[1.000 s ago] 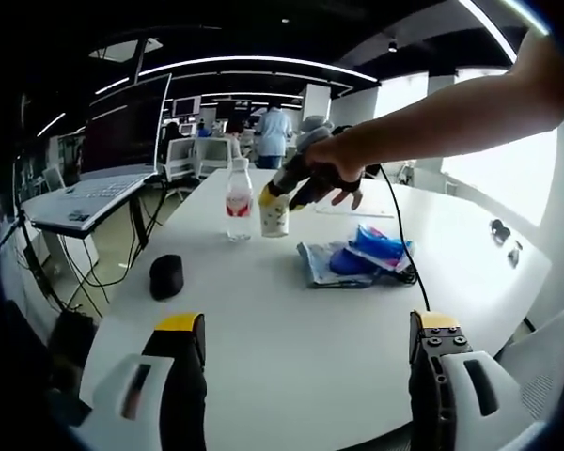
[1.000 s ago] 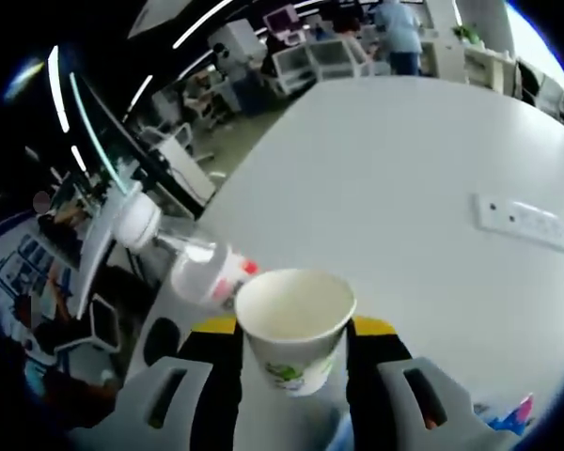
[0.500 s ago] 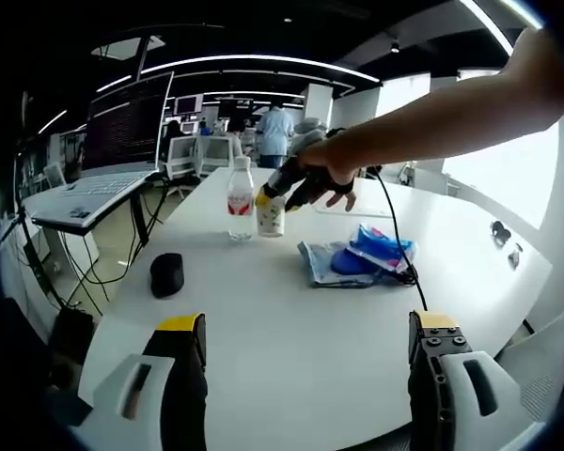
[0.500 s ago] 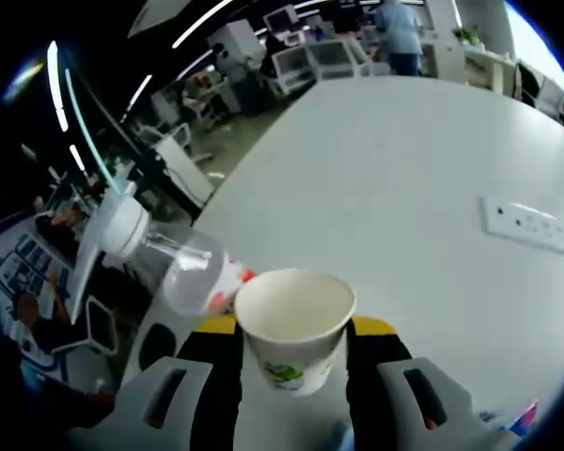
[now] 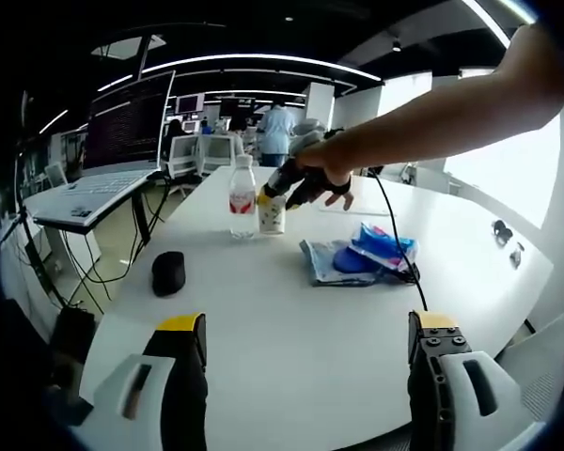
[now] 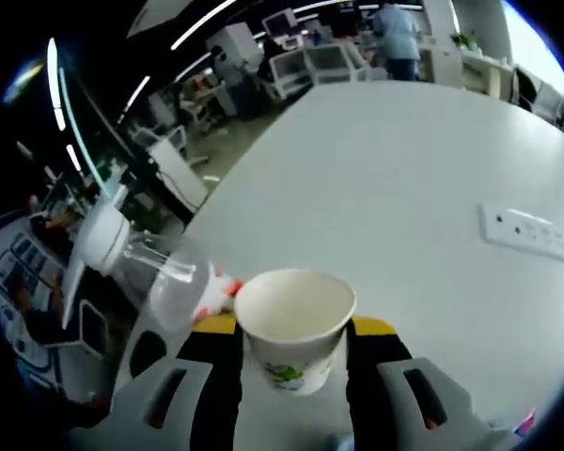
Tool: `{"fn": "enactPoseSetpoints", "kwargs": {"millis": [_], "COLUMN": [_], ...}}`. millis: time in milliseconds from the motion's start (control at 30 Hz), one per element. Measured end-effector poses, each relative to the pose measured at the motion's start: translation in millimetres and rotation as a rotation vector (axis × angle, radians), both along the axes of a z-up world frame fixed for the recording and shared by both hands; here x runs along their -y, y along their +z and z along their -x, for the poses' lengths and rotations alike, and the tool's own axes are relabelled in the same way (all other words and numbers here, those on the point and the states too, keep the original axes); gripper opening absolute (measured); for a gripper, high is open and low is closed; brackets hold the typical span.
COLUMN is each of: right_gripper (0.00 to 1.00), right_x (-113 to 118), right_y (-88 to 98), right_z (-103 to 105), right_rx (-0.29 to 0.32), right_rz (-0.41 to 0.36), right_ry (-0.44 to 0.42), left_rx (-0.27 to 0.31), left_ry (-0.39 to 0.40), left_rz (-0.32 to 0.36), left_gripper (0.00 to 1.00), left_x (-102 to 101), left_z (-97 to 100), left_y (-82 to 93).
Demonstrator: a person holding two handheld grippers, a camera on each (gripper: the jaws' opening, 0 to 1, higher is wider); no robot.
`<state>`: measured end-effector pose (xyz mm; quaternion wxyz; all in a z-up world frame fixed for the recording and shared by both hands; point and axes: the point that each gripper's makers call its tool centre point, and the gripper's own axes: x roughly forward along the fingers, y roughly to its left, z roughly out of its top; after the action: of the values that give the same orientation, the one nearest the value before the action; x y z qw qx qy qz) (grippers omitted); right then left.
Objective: Arrange the tabletop items into an orderly group along one side of the table until the central work area is clear of visible clutter.
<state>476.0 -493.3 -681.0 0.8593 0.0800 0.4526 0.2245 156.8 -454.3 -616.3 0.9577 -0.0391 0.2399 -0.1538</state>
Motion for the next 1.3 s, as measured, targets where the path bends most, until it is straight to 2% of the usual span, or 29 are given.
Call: {"fn": "enactPoseSetpoints", "kwargs": {"millis": [433,733,900,1000,1300], "right_gripper": [0.4,0.41,0.41,0.41,0.42], "right_x": [2.5,2.5,0.0,0.4,1.0], "right_y": [-1.1,4.7,0.9,0.6,-1.1], "right_z": [-11.1,-18.5,-13.2,-10.7,-5.9], "right_rx": [0.041,0.088,0.099,0.112,0.118], "right_rz": [0.004,0.001,0.033,0.046,0.057], "right_ry": [-0.012,-0.012,0.042,0.061,0.08], "left_rx": [-0.015,-0.018,-0.022,-0.02,-0.016], "left_ry": [-0.001,-0.001,-0.022,-0.031,-0.028], "left_rz": [-0.016,-0.018,-0.016,-0.041,-0.038], "left_gripper": [0.87,0.87,0.81,0.83,0.83], "left_x": [0.2,0.7,5.2,6.5,5.2], "left_z": [0.5,0.5,1.7,1.7,1.4], "left_y": [-3.4,-4.0,-4.6,-5.2,-4.3]}}
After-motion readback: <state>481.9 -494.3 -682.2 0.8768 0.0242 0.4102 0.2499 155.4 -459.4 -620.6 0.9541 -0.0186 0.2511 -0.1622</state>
